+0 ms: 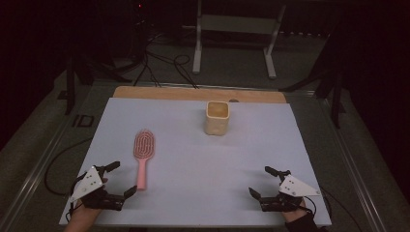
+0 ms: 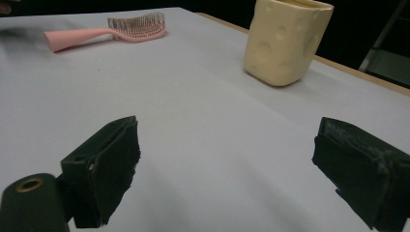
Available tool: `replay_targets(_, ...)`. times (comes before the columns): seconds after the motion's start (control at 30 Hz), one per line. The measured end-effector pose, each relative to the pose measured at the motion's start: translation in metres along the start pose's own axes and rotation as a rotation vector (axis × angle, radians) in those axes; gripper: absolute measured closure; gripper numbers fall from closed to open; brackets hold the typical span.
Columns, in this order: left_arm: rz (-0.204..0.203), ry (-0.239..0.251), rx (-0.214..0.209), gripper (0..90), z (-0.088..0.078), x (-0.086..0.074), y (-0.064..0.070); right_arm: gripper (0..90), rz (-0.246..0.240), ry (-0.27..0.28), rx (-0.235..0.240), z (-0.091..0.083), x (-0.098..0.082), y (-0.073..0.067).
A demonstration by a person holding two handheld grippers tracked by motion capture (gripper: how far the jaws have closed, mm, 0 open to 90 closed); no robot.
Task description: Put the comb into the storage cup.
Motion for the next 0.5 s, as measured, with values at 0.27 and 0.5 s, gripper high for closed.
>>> replay_targets(0.27,-0.019,0.019,-0.03,0.0,-0.001,0.01,0.002,9.0,-0.002,0.018,-0.012,-0.002,0.003,0.0)
replay_targets(0.5,-0.008,0.012,-0.067,0.0,0.0,0.026,0.005,9.0,0.005,0.028,-0.021,-0.003,0.004,0.0)
Point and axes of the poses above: each handheld gripper's, and its own axes: z roughly forward along the jaws, x roughly out of its top, y roughly to its right, the point moved 5 cm from there along z, roughly forward along the jaws, and after that the axes turned 13 degrees about z, right-handed, at the moved point
